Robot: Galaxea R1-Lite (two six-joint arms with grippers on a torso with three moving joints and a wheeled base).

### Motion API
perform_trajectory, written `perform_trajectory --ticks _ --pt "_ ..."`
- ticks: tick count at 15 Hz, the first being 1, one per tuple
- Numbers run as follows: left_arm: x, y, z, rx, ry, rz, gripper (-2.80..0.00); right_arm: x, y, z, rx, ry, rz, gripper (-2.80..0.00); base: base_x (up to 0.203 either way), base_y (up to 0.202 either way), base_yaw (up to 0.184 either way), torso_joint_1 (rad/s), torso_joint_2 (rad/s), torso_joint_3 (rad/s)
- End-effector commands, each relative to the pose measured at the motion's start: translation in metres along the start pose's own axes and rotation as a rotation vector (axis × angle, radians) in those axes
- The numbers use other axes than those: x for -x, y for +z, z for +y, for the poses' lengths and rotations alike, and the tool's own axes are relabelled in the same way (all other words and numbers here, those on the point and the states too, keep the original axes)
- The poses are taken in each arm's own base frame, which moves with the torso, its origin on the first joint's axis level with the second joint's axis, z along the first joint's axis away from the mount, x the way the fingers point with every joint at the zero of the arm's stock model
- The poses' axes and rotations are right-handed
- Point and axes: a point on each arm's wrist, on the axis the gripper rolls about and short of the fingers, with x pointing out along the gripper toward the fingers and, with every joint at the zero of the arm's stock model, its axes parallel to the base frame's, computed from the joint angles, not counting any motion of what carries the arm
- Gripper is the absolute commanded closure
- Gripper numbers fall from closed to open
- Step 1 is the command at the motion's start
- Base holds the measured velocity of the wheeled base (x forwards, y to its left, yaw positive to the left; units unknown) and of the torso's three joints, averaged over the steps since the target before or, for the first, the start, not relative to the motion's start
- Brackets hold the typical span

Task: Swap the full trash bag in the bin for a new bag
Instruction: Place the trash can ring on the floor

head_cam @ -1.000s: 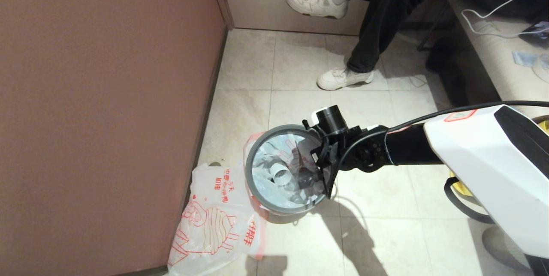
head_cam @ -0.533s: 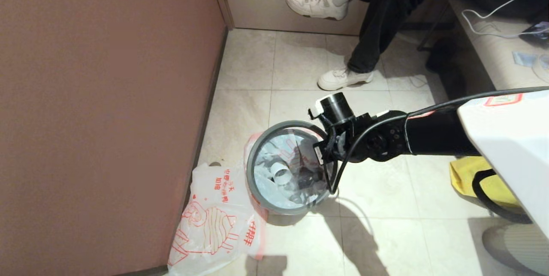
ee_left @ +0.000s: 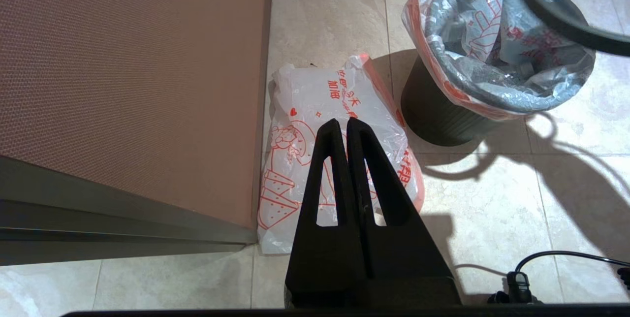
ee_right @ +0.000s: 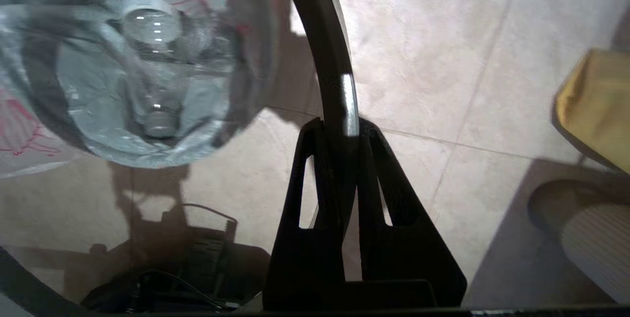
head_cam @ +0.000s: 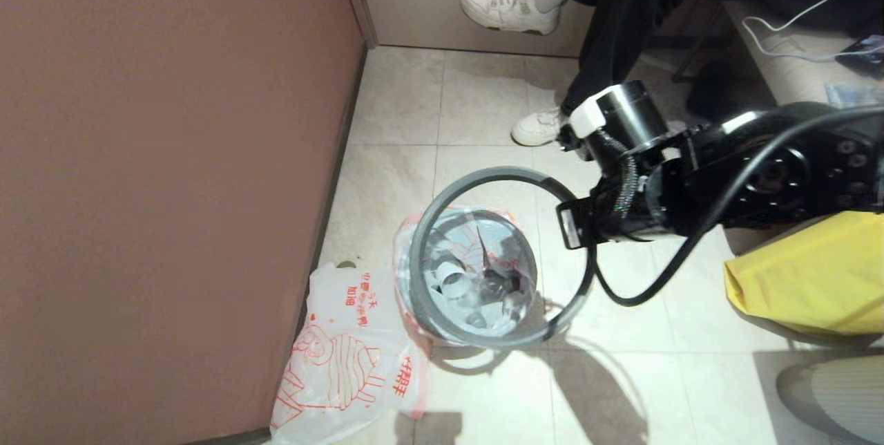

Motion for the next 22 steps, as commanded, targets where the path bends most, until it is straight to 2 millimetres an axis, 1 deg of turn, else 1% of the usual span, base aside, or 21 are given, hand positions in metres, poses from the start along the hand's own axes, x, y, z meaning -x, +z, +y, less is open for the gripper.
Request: perform_trajectory --ticks 1,4,5,7,8,9,10,12,13,15,17,19,20,22 --pt "0.0 0.0 0.0 0.0 0.0 0.001 0.0 0.035 0.001 -0.042 -0.066 -0.049 -0.044 0.0 0.0 0.0 0.0 0.0 0.0 0.0" --pt "0.0 0.0 0.0 0.0 0.0 0.0 0.0 0.042 -0.015 -0.115 -0.186 -0.21 -0.007 0.0 0.0 0.0 0.0 0.0 0.0 0.0" --pt "0.0 0.0 0.0 0.0 0.0 0.001 0.0 0.043 -0.021 -0.136 -0.22 -0.247 0.011 0.0 0.0 0.0 0.0 0.0 0.0 0.0" --pt "0.0 0.0 0.0 0.0 0.0 0.0 0.0 0.037 -0.034 -0.181 -0.298 -0.302 0.065 0.0 0.0 0.0 0.0 0.0 0.0 0.0" --pt "0.0 0.0 0.0 0.0 0.0 -0.001 0.0 0.03 -0.042 -0.2 -0.335 -0.309 0.103 0.0 0.0 0.0 0.0 0.0 0.0 0.0" --pt "0.0 0.0 0.0 0.0 0.0 0.001 0.0 0.014 -0.053 -0.216 -0.365 -0.302 0.161 0.0 0.0 0.0 0.0 0.0 0.0 0.0" --pt "0.0 0.0 0.0 0.0 0.0 0.0 0.0 -0.004 -0.063 -0.227 -0.383 -0.297 0.207 0.0 0.0 0.0 0.0 0.0 0.0 0.0" --pt "0.0 0.0 0.0 0.0 0.0 0.0 0.0 -0.047 -0.087 -0.256 -0.4 -0.32 0.274 0.0 0.0 0.0 0.0 0.0 0.0 0.0" --pt "0.0 0.0 0.0 0.0 0.0 0.001 0.0 -0.07 -0.103 -0.27 -0.398 -0.331 0.302 0.0 0.0 0.0 0.0 0.0 0.0 0.0" --pt "0.0 0.0 0.0 0.0 0.001 0.0 0.0 -0.109 -0.136 -0.293 -0.391 -0.325 0.336 0.0 0.0 0.0 0.0 0.0 0.0 0.0" --pt "0.0 0.0 0.0 0.001 0.001 0.0 0.0 -0.148 -0.177 -0.315 -0.395 -0.308 0.377 0.0 0.0 0.0 0.0 0.0 0.0 0.0" --pt "0.0 0.0 0.0 0.0 0.0 0.001 0.0 -0.176 -0.217 -0.338 -0.397 -0.299 0.395 0.0 0.0 0.0 0.0 0.0 0.0 0.0" --pt "0.0 0.0 0.0 0.0 0.0 0.0 0.0 -0.187 -0.238 -0.35 -0.397 -0.297 0.397 0.0 0.0 0.0 0.0 0.0 0.0 0.0" --pt "0.0 0.0 0.0 0.0 0.0 0.001 0.0 -0.2 -0.277 -0.368 -0.407 -0.29 0.428 0.0 0.0 0.0 0.0 0.0 0.0 0.0"
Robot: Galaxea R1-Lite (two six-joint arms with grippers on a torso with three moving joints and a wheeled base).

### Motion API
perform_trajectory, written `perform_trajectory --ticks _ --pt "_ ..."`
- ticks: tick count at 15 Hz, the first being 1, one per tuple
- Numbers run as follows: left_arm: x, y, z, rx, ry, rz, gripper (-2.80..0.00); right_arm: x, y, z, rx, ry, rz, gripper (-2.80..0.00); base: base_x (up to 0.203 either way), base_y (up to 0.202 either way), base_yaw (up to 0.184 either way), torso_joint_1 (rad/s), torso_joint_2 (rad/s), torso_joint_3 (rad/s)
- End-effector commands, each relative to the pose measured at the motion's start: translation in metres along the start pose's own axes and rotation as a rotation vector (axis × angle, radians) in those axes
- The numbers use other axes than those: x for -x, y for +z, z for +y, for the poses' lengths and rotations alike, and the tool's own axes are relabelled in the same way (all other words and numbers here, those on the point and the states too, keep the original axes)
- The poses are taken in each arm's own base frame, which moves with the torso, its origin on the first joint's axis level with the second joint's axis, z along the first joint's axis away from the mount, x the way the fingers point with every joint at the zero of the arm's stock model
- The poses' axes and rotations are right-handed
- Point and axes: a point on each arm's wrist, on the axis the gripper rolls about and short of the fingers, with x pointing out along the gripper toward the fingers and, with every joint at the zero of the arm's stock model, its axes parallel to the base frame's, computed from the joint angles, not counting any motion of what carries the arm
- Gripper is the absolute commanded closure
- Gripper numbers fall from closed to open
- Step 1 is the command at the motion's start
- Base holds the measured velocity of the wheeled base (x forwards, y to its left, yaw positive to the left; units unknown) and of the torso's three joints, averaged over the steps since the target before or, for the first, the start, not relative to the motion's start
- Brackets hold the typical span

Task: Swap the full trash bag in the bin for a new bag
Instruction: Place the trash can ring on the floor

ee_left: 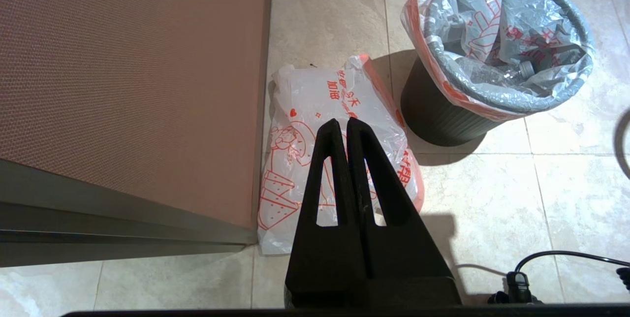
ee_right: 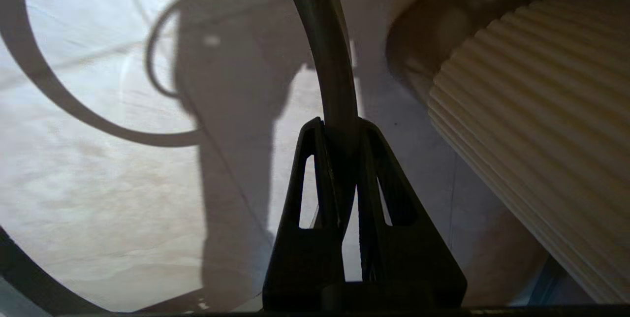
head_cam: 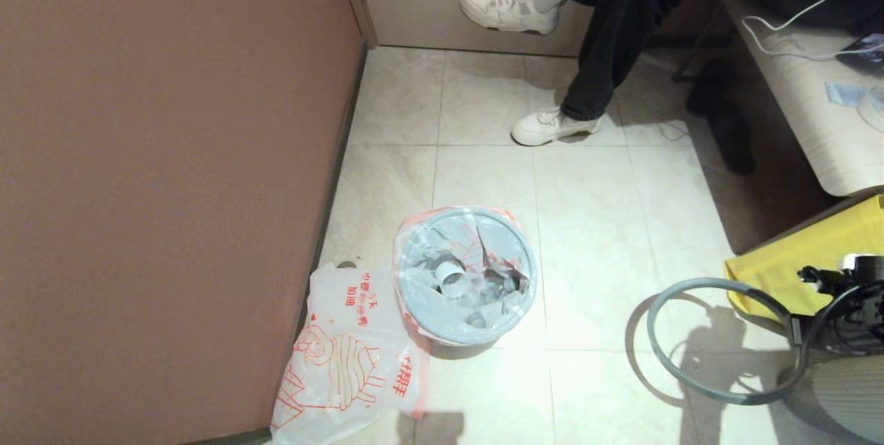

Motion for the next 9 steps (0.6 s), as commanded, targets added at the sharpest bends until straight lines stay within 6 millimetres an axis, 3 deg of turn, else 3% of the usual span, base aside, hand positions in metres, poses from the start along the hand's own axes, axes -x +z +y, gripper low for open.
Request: perform_trajectory --ticks 1,2,4,5,9 --pt "0.0 0.0 0.0 0.001 0.001 0.0 0.0 -0.046 -0.042 -0.017 -0.028 0.006 0.115 0.0 0.0 0.0 0.0 0.0 0.0 0.0" --pt "0.0 0.0 0.0 0.001 0.001 0.001 0.0 -0.051 -0.046 -0.03 -0.05 0.018 0.1 0.0 0.0 0.0 0.0 0.0 0.0 0.0" --pt "0.0 0.0 0.0 0.001 0.001 0.0 0.0 -0.05 -0.047 -0.035 -0.041 0.043 0.088 0.0 0.0 0.0 0.0 0.0 0.0 0.0" --pt "0.0 0.0 0.0 0.001 0.001 0.001 0.0 -0.046 -0.046 -0.035 -0.03 0.042 0.083 -2.8 0.0 0.0 0.0 0.0 0.0 0.0" --pt "0.0 0.0 0.0 0.001 0.001 0.001 0.0 0.004 -0.03 -0.03 -0.013 0.038 0.042 -2.8 0.0 0.0 0.0 0.0 0.0 0.0"
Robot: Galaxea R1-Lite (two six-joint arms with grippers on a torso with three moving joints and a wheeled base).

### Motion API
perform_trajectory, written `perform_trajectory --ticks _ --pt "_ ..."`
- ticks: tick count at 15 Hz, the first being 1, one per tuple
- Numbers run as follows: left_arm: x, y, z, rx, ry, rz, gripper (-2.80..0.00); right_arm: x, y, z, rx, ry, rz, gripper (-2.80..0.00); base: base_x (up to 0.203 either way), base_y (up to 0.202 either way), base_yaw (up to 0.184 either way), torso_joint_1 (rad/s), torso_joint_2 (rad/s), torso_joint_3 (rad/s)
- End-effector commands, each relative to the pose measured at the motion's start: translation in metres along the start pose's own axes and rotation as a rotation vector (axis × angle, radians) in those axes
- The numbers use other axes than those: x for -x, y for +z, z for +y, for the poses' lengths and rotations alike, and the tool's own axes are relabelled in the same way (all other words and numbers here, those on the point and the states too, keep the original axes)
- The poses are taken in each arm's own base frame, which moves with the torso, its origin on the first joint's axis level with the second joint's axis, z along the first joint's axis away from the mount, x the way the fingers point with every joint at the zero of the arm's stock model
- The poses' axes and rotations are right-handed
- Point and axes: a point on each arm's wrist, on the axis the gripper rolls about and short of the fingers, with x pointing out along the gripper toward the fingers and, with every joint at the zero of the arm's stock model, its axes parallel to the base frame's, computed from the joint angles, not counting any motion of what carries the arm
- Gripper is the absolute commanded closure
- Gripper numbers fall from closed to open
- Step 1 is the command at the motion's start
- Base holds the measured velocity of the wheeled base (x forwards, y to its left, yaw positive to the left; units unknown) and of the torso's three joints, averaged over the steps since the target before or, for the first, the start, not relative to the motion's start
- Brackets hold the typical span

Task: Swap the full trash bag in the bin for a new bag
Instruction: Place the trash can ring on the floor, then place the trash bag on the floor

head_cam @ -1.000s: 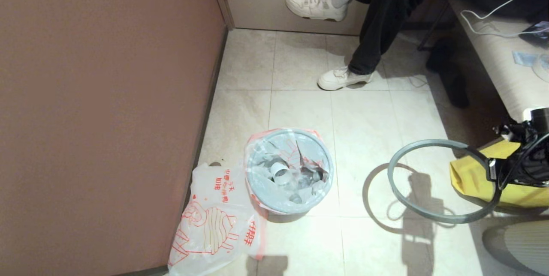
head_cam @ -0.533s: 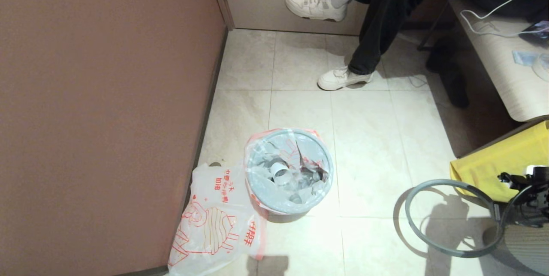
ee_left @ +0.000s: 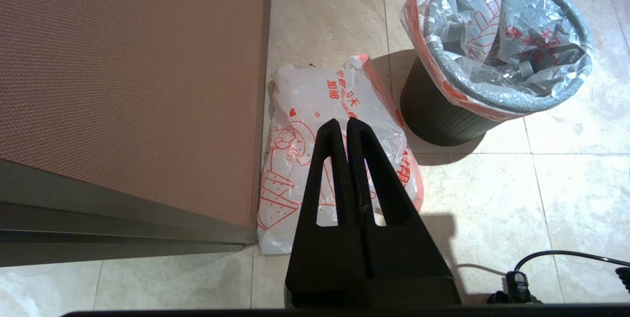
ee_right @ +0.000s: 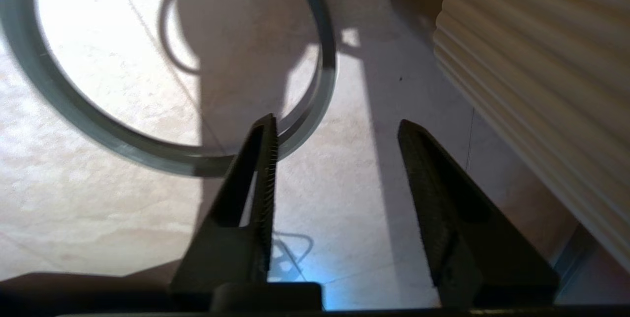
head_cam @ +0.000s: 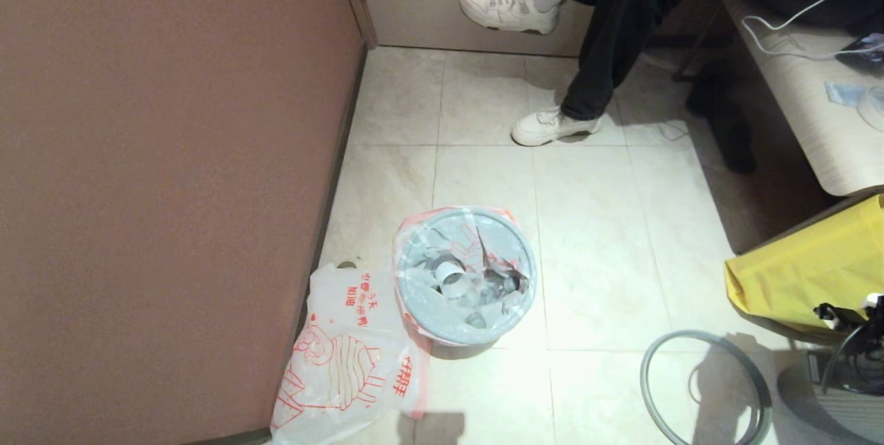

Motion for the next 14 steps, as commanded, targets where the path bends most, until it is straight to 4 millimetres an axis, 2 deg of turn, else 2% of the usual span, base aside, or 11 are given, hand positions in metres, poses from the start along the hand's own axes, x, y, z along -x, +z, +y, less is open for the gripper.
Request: perform_trajectory --ticks 1,2,4,7,8,14 --pt "0.0 0.0 0.0 0.0 0.001 0.001 0.0 0.03 0.008 0.007 0.016 -0.001 -0.041 -2.8 0.0 0.0 0.0 0.0 0.0 0.0" --pt "0.0 0.0 0.0 0.0 0.001 0.0 0.0 0.045 0.008 0.014 0.02 0.005 -0.051 -2.8 0.0 0.0 0.0 0.0 0.0 0.0" --pt "0.0 0.0 0.0 0.0 0.001 0.0 0.0 0.087 0.007 0.034 0.026 0.021 -0.095 -2.8 0.0 0.0 0.0 0.0 0.0 0.0" --pt "0.0 0.0 0.0 0.0 0.001 -0.001 0.0 0.146 -0.009 0.063 0.053 0.06 -0.116 -2.8 0.0 0.0 0.0 0.0 0.0 0.0" --pt "0.0 0.0 0.0 0.0 0.001 0.001 0.0 0.165 -0.018 0.072 0.068 0.075 -0.116 0.0 0.0 0.0 0.0 0.0 0.0 0.0" --pt "0.0 0.0 0.0 0.0 0.001 0.001 0.0 0.256 -0.066 0.116 0.157 0.179 -0.125 0.0 0.0 0.0 0.0 0.0 0.0 0.0"
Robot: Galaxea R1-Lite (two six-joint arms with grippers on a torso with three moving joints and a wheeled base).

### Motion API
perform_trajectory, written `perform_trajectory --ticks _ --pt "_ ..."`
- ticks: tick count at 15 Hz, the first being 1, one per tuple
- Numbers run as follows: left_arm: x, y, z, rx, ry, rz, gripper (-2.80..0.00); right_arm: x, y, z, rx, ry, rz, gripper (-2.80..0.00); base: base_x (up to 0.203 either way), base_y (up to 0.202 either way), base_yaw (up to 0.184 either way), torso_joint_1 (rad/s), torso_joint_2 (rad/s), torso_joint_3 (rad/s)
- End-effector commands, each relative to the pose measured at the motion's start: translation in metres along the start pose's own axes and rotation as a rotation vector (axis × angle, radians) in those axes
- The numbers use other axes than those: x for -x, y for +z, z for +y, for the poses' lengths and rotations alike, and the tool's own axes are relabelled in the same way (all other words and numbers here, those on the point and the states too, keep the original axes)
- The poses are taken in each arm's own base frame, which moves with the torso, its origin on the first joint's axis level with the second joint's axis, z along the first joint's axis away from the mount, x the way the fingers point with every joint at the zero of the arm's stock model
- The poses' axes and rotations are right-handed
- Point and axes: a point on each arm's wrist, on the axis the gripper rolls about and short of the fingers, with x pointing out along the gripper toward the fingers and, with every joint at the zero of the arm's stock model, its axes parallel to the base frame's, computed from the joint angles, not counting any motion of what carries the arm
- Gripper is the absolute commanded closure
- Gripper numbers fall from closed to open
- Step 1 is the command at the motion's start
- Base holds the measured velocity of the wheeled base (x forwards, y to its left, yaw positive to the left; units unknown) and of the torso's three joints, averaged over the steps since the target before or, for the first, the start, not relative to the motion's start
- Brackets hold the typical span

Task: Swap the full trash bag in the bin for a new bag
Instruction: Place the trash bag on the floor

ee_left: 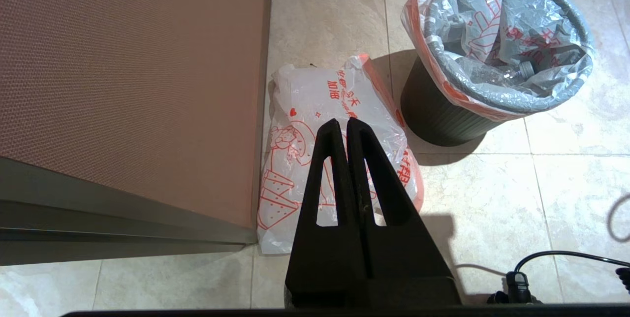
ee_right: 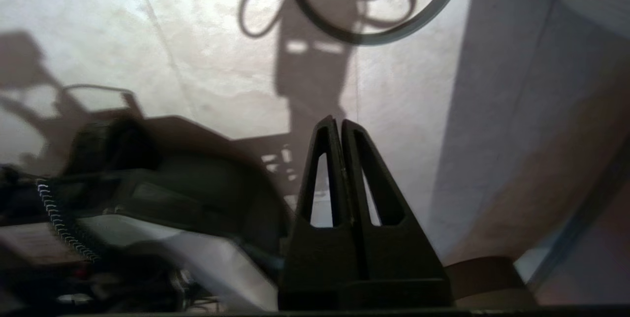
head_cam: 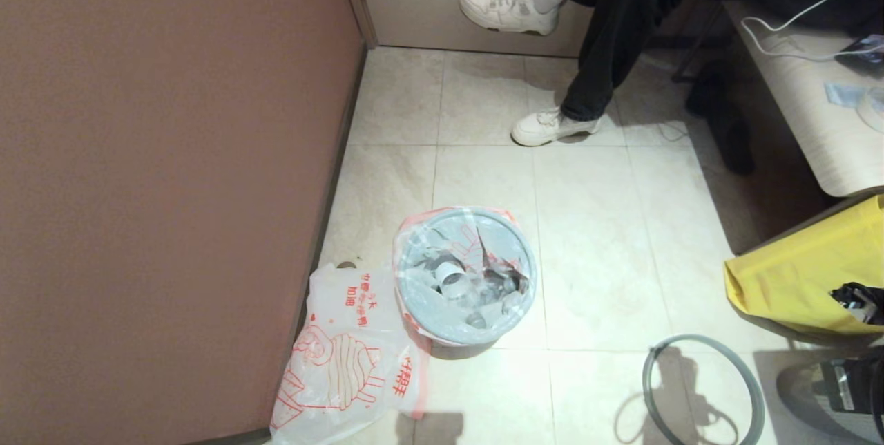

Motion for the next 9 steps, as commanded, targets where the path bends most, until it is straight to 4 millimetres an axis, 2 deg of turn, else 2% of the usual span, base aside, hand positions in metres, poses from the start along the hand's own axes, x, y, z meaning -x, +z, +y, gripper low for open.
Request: perform_trajectory --ticks 1,3,5,9 --pt "0.0 0.0 0.0 0.0 0.001 0.001 0.0 0.04 -0.007 0.019 0.039 0.044 -0.091 0.0 0.0 0.0 0.0 0.0 0.0 0.0" --pt "0.0 0.0 0.0 0.0 0.001 0.001 0.0 0.069 -0.008 0.038 0.001 0.114 -0.057 0.0 0.0 0.0 0.0 0.0 0.0 0.0" --pt "0.0 0.0 0.0 0.0 0.001 -0.001 0.0 0.087 -0.007 0.049 -0.026 0.159 -0.036 0.0 0.0 0.0 0.0 0.0 0.0 0.0" --pt "0.0 0.0 0.0 0.0 0.001 0.0 0.0 0.126 -0.011 0.047 -0.037 0.142 -0.044 0.0 0.0 0.0 0.0 0.0 0.0 0.0"
